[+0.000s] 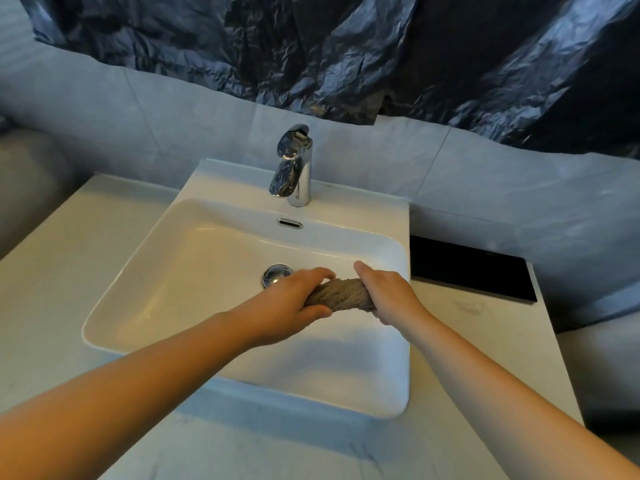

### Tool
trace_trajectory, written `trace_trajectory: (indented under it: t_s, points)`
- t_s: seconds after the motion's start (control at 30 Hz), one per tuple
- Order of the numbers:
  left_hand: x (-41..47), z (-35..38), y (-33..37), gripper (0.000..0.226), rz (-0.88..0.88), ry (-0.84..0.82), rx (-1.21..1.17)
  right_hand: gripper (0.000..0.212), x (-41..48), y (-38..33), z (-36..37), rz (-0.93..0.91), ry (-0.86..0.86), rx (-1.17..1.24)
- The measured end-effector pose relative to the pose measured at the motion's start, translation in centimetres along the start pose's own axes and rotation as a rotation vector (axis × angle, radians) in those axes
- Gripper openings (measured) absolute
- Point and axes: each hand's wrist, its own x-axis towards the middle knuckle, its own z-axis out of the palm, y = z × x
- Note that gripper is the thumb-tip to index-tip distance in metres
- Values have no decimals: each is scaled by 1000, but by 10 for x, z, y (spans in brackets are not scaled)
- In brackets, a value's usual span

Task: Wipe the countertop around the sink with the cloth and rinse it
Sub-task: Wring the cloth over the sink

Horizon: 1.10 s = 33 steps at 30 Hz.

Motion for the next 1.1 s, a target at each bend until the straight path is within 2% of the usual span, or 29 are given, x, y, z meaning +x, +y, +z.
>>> trace_trajectory:
  t_s: [0.13,0.2,0.3,0.37,0.43,0.5,0.57,0.67,0.83,0.9,0.97,1.1]
  points:
    - [-6,-5,1,21,-161,-103,-487,37,-23,22,-11,-285,163,56]
    - [-6,-8,2,23,-257,-164,-798,47,-33,37,-12,-480,301,-65]
    - [-6,-15,5,24,-351,-330,-1193,48,-40,51,-6,-716,381,-41]
    - [-6,-19,10,27,-373,-459,-1345,46,-40,47,2,-793,419,67]
    - [-6,-22,15,29,-346,-590,-1408,42,-40,34,10,-889,501,171]
    - [-6,-25,17,33,-300,-699,-1429,34,-36,20,13,-952,616,176]
    - [-5,-30,18,35,-284,-745,-1382,32,-30,11,10,-978,679,149]
    - [-5,-37,22,31,-289,-708,-1161,36,-19,13,5,-996,689,20]
    - [-6,-36,37,18,-285,-605,-607,49,-6,24,-7,-1028,505,-296]
    - [-2,-29,41,23,-234,-489,-260,53,-4,25,-7,-936,420,-392]
    - [3,-20,43,22,-166,-391,30,55,-3,24,-2,-780,354,-391]
    - [7,-1,36,20,-108,-248,322,53,2,25,9,-375,105,-160]
